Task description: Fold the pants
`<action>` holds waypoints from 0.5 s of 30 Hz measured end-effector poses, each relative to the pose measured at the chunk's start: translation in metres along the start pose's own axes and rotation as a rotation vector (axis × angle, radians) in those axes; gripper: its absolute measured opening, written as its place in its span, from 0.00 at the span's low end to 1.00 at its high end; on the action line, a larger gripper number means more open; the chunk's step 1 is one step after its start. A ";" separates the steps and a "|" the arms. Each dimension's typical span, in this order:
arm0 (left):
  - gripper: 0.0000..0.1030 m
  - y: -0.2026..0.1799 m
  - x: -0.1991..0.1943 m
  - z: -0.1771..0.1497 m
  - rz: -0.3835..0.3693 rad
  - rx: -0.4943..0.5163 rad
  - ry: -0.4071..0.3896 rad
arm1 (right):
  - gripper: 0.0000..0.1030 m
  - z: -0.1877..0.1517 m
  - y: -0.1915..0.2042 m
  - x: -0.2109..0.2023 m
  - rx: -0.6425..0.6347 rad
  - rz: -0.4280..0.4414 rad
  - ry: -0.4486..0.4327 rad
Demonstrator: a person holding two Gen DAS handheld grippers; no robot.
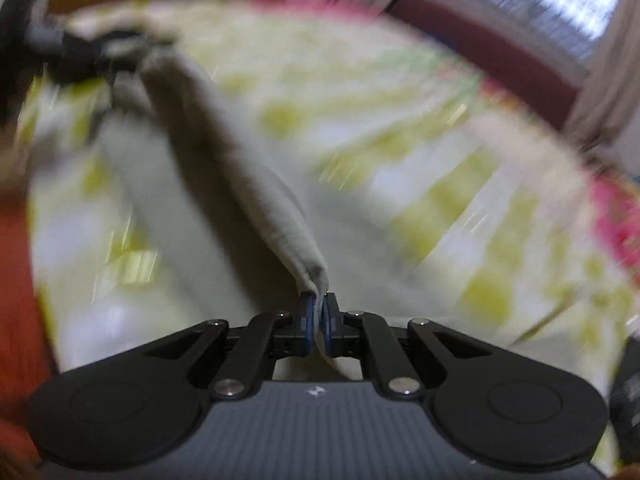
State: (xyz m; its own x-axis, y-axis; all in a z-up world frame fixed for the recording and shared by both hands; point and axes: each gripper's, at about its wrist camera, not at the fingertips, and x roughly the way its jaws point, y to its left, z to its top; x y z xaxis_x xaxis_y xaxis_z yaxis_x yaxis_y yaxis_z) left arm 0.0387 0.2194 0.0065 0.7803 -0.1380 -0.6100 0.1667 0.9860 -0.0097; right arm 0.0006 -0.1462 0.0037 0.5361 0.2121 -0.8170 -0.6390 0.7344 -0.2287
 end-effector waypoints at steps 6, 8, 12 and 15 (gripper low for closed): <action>0.40 0.006 -0.021 -0.021 0.018 -0.046 0.015 | 0.11 -0.013 0.014 0.002 -0.089 -0.017 -0.002; 0.42 0.004 -0.016 -0.014 0.025 -0.026 0.025 | 0.11 -0.007 0.013 0.002 -0.089 -0.008 0.009; 0.51 0.000 -0.023 -0.013 0.028 0.016 0.050 | 0.23 -0.001 0.016 -0.015 -0.136 0.032 -0.004; 0.60 0.003 -0.039 -0.021 0.055 0.081 0.085 | 0.28 0.003 0.010 -0.029 -0.129 0.082 -0.009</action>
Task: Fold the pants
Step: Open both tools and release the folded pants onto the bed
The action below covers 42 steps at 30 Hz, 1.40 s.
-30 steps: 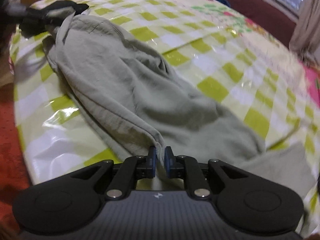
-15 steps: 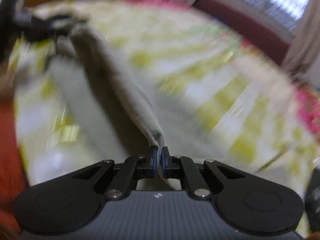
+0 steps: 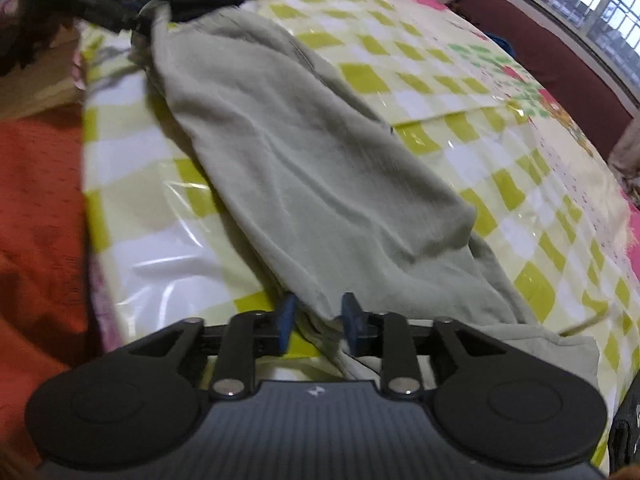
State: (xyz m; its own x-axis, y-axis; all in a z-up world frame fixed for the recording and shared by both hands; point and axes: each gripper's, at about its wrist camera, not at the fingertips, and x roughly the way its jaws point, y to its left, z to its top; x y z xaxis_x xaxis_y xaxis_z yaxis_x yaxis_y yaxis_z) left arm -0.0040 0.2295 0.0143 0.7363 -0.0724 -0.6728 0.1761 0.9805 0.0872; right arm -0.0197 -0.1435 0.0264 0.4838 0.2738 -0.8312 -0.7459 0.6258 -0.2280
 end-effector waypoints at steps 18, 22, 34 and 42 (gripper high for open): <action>0.60 -0.029 0.006 0.037 -0.069 -0.042 -0.109 | 0.37 0.047 -0.146 0.056 0.557 0.131 -0.156; 0.60 -0.048 0.032 0.043 -0.117 0.001 -0.075 | 0.37 0.043 -0.125 0.076 0.477 0.308 -0.003; 0.60 -0.050 0.051 0.047 -0.129 -0.004 -0.016 | 0.38 0.057 -0.124 0.077 0.546 0.385 -0.124; 0.60 -0.047 0.058 0.051 -0.136 -0.013 -0.002 | 0.38 0.074 -0.117 0.095 0.515 0.401 -0.105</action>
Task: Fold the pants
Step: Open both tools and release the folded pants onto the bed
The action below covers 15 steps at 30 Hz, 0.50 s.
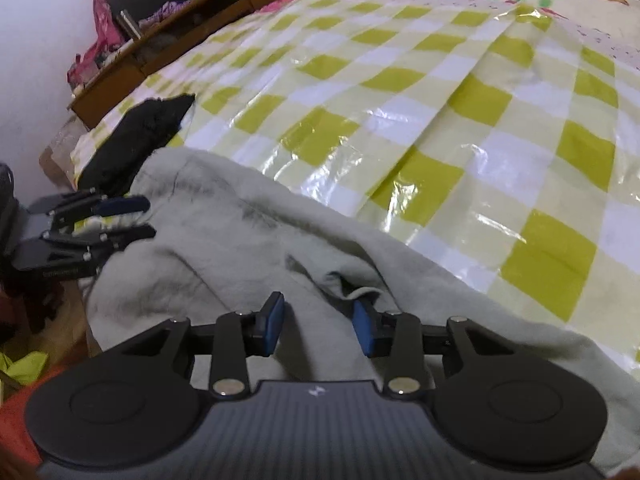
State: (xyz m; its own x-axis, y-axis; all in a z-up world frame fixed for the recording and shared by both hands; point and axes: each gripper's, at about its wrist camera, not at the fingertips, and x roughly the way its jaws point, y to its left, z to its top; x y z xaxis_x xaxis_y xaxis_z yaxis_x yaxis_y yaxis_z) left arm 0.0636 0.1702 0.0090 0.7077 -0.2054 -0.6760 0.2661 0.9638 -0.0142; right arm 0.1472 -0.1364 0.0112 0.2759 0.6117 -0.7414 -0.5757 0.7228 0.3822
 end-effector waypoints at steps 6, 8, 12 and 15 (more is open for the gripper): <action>0.61 0.002 0.003 0.000 -0.007 -0.002 0.002 | 0.38 0.007 0.001 -0.020 -0.060 -0.043 -0.020; 0.61 0.001 0.003 0.001 -0.006 -0.005 -0.002 | 0.39 0.005 0.001 -0.019 -0.085 -0.067 -0.016; 0.61 0.000 0.004 -0.001 -0.010 -0.009 0.002 | 0.39 0.007 -0.003 -0.008 -0.064 -0.046 -0.002; 0.61 0.000 0.004 -0.001 -0.011 -0.009 0.003 | 0.39 0.005 0.004 0.000 -0.084 0.003 0.058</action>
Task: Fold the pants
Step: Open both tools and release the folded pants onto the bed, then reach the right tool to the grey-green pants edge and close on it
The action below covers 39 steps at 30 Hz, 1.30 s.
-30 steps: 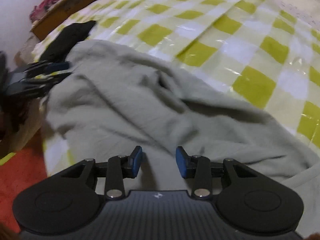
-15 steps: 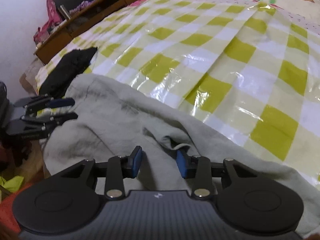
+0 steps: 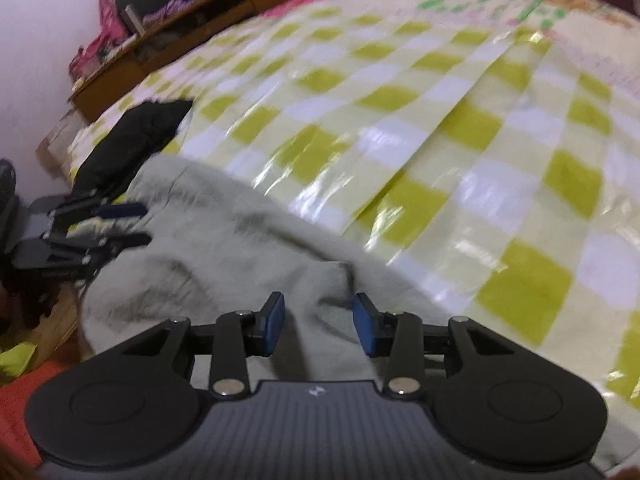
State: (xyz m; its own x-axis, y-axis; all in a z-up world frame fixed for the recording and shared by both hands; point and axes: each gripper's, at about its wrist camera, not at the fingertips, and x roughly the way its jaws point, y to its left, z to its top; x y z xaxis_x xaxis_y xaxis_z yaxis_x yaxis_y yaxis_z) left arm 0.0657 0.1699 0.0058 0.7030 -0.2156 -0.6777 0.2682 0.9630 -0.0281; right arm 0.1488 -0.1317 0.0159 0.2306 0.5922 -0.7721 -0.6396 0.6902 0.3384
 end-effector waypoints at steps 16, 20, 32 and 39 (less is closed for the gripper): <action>0.61 0.001 0.001 -0.003 -0.006 -0.013 0.003 | 0.39 -0.002 -0.001 0.001 0.009 0.053 0.082; 0.61 0.001 0.003 -0.002 -0.007 -0.020 0.003 | 0.37 0.005 -0.004 0.018 0.020 0.032 0.049; 0.64 0.004 0.006 -0.001 -0.014 -0.016 0.007 | 0.39 0.004 -0.015 -0.009 0.140 0.062 -0.035; 0.65 0.003 0.005 -0.001 -0.013 -0.011 0.010 | 0.39 0.010 -0.015 -0.018 0.137 0.054 -0.089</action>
State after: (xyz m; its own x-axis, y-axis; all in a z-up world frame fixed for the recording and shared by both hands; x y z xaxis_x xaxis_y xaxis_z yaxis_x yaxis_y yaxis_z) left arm 0.0689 0.1717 0.0016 0.6928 -0.2265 -0.6847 0.2700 0.9618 -0.0450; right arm 0.1615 -0.1480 0.0300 0.2666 0.6600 -0.7024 -0.5478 0.7034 0.4529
